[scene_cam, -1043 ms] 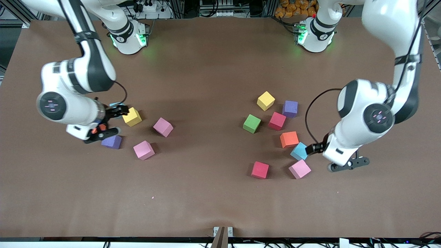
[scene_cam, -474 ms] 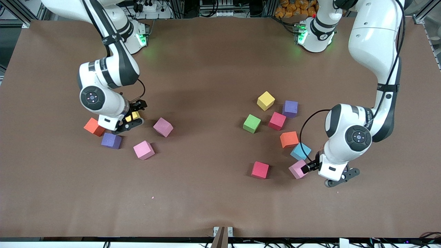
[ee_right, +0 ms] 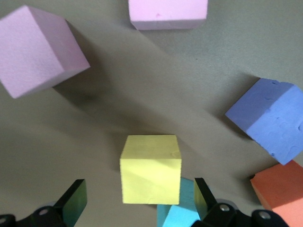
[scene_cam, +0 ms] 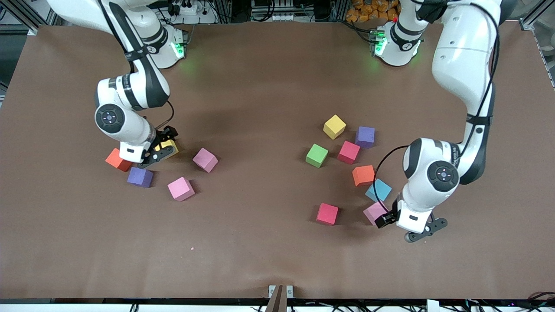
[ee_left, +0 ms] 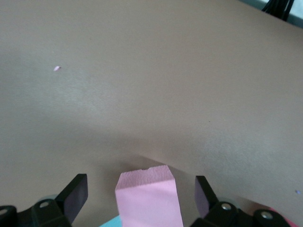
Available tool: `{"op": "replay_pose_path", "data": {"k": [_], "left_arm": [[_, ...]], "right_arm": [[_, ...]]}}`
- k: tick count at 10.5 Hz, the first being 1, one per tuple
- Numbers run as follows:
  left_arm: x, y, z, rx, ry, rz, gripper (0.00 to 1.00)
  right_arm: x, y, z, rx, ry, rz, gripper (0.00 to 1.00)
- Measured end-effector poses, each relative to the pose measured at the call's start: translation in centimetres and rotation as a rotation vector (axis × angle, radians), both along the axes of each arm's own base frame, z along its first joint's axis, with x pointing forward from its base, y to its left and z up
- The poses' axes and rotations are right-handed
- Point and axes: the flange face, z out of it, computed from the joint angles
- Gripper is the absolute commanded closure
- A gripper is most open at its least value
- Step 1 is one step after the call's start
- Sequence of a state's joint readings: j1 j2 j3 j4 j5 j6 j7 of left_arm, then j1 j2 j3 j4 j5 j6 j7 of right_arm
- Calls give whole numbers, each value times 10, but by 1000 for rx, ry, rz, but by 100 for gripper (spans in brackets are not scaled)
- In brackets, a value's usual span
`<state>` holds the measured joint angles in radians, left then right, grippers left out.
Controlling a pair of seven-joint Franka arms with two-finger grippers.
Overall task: Form number 2 with 11 blocks
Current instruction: 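Close the right gripper on yellow cube while the left gripper grasps pink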
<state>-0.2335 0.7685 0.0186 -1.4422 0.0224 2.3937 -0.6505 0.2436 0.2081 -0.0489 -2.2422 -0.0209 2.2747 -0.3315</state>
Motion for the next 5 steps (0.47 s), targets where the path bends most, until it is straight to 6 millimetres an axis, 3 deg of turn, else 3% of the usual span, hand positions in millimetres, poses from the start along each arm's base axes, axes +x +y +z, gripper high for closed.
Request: {"op": "replay_pose_path", "data": {"k": [5], "left_arm": [[-1,-1,-16,-61,24,49,0]], "right_arm": [[-15,-8,-22,11,-39,5,0]]}}
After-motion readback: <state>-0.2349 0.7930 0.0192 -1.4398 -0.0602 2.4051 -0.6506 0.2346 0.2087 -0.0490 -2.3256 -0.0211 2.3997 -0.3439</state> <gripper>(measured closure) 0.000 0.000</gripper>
